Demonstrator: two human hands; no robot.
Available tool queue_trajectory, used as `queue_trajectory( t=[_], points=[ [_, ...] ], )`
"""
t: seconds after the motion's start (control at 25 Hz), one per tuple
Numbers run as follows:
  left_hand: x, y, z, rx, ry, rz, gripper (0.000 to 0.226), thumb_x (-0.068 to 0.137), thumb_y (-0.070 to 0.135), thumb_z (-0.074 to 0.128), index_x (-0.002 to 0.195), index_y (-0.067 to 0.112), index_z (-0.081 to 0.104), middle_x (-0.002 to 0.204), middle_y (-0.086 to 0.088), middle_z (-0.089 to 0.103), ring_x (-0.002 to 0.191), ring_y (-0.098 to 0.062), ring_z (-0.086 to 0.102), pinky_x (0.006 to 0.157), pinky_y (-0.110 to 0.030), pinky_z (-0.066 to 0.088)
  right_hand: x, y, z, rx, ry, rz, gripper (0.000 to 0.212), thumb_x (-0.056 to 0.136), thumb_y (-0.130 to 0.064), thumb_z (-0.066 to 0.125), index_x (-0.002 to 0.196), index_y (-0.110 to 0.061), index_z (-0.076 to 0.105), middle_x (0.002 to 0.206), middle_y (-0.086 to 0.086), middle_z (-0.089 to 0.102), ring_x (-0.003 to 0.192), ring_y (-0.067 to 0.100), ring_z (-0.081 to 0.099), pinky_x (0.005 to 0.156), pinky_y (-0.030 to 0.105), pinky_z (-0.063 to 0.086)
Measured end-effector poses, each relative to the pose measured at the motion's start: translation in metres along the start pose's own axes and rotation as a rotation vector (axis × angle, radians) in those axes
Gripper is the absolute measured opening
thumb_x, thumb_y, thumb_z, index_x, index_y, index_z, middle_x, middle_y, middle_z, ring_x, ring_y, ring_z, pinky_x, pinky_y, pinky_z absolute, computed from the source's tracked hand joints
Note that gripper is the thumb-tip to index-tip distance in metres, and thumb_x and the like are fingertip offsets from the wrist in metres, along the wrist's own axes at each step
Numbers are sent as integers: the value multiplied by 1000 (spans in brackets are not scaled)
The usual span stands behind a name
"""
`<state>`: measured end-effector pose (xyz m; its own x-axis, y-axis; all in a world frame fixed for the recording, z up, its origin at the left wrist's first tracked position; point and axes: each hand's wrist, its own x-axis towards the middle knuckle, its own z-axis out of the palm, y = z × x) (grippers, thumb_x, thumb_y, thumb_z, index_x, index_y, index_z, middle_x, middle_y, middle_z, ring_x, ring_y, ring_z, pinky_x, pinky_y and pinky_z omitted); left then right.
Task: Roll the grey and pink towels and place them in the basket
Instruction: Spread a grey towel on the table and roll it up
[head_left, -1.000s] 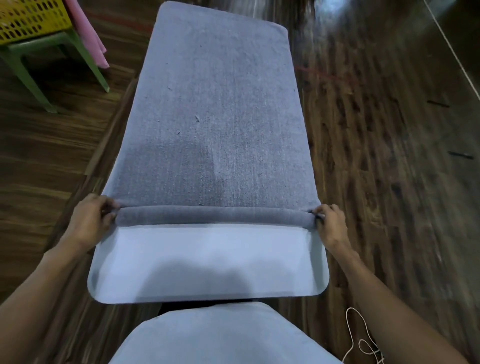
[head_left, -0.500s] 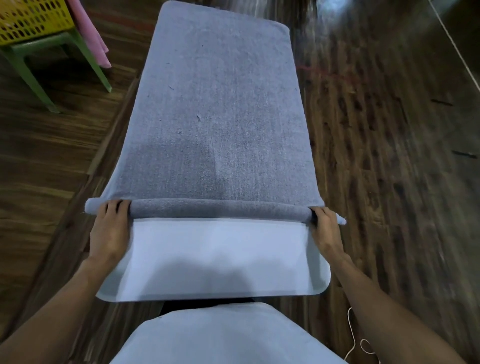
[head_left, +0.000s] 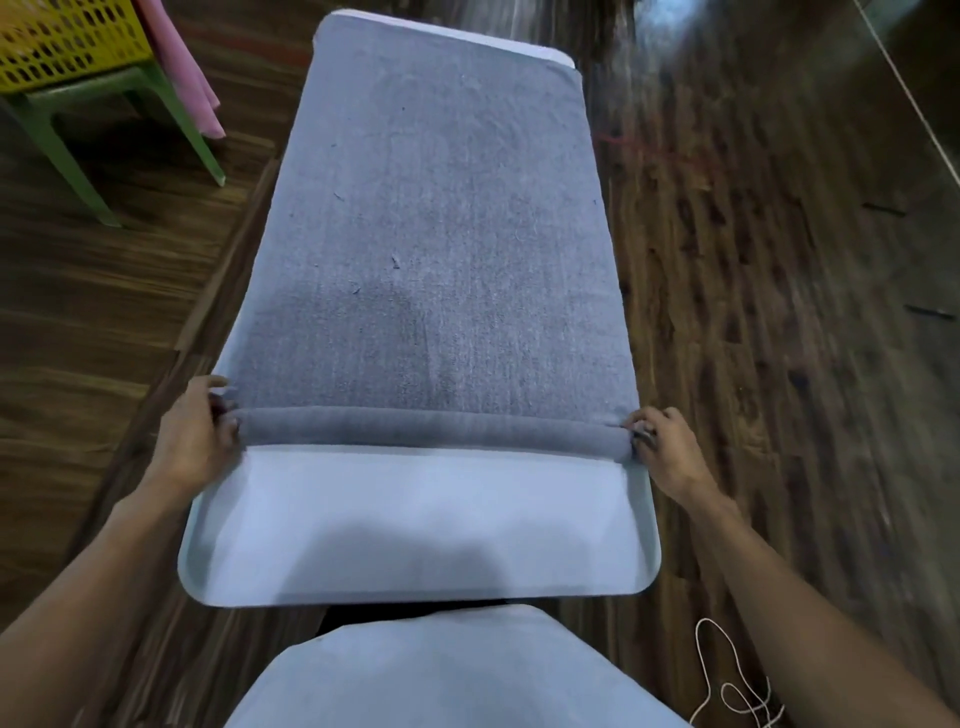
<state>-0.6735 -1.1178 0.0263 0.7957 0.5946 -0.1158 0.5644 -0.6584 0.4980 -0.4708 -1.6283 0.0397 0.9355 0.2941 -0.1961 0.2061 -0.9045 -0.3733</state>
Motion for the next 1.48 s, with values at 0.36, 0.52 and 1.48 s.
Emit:
queue_trajectory(
  t=[0.36, 0.52, 1.48],
  points=[
    [-47, -2, 35, 253, 75, 276, 43, 87, -5, 56, 129, -9, 46, 128, -27, 46, 114, -44, 42, 98, -57, 41, -30, -2, 51, -53, 135, -16, 44, 87, -13, 70, 128, -4, 57, 129, 16, 56, 120, 34, 51, 105, 48, 42],
    [-24, 6, 28, 141, 12, 240, 40, 92, 17, 36, 126, 0, 50, 127, -19, 49, 116, -34, 42, 95, -53, 43, -6, -8, 33, -42, 72, -10, 35, 90, 2, 56, 124, -3, 59, 122, 18, 58, 116, 34, 52, 103, 44, 40],
    [-41, 11, 34, 291, 121, 266, 41, 86, -2, 59, 126, -6, 51, 121, -28, 51, 103, -46, 49, 83, -57, 45, -43, 0, 49, 0, 124, -1, 50, 91, -10, 64, 138, -8, 47, 139, 14, 50, 129, 31, 46, 110, 45, 38]
  ],
)
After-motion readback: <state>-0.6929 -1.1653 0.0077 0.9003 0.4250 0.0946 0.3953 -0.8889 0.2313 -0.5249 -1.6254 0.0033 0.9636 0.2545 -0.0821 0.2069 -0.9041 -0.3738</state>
